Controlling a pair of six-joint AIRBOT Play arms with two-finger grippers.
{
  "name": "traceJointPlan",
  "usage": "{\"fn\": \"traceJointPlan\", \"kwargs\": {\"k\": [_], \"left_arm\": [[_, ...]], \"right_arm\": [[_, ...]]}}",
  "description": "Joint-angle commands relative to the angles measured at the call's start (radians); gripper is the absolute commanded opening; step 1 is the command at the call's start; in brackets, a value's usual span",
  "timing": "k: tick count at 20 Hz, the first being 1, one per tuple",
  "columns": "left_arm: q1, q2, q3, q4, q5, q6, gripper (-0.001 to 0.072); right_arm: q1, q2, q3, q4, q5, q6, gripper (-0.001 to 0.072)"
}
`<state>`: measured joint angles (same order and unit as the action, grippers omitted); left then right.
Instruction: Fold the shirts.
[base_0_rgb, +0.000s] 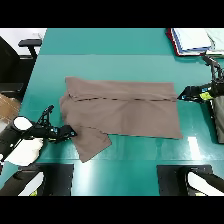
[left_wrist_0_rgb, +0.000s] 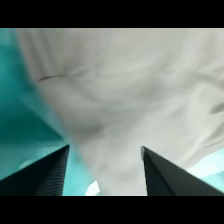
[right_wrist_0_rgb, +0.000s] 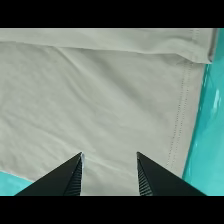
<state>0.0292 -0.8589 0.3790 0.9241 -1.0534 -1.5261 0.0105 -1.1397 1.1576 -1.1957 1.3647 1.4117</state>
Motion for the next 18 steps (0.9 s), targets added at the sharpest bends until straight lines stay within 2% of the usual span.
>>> {"fn": "traceJointPlan", "kwargs": {"k": [1, 2, 3, 4, 9, 11, 12, 13, 15, 17, 18], "left_arm": [[-0.001, 0.006, -0.050, -0.096, 0.098, 0.023, 0.0533], [0.000, 0.006, -0.050, -0.114, 0.101, 0.043, 0.0362], [0.000, 0.006, -0.049, -0.130, 0.100, 0.071, 0.0112], [0.000, 0.006, -0.047, -0.142, 0.095, 0.087, 0.0023], [0.000, 0.006, 0.048, -0.071, -0.012, 0.087, 0.0020], [0.000, 0.006, 0.083, -0.064, -0.037, 0.087, 0.0021], [0.000, 0.006, 0.095, -0.063, -0.039, 0.087, 0.0021], [0.000, 0.006, 0.102, -0.063, -0.035, 0.087, 0.0021], [0.000, 0.006, 0.104, -0.063, -0.027, 0.087, 0.0021], [0.000, 0.006, 0.104, -0.063, -0.018, 0.087, 0.0021], [0.000, 0.006, 0.104, -0.063, -0.016, 0.087, 0.0021]], "right_arm": [[0.019, 0.002, -0.002, 0.000, -0.010, 0.001, 0.0387], [0.019, 0.002, -0.002, 0.000, -0.013, 0.001, 0.0387], [0.018, 0.002, -0.002, -0.001, -0.010, 0.001, 0.0387], [0.009, 0.002, -0.002, -0.002, 0.003, 0.001, 0.0387], [-0.146, 0.007, -0.077, -0.068, 0.155, 0.001, 0.0387], [-0.244, 0.021, -0.200, -0.095, 0.146, 0.001, 0.0398], [-0.303, 0.021, -0.267, -0.089, 0.134, 0.001, 0.0495], [-0.354, 0.018, -0.329, -0.071, 0.120, 0.001, 0.0535], [-0.439, -0.005, -0.431, -0.009, 0.106, 0.001, 0.0528], [-0.482, -0.042, -0.502, 0.052, 0.086, -0.002, 0.0482], [-0.483, -0.062, -0.526, 0.084, 0.069, -0.021, 0.0435]]}}
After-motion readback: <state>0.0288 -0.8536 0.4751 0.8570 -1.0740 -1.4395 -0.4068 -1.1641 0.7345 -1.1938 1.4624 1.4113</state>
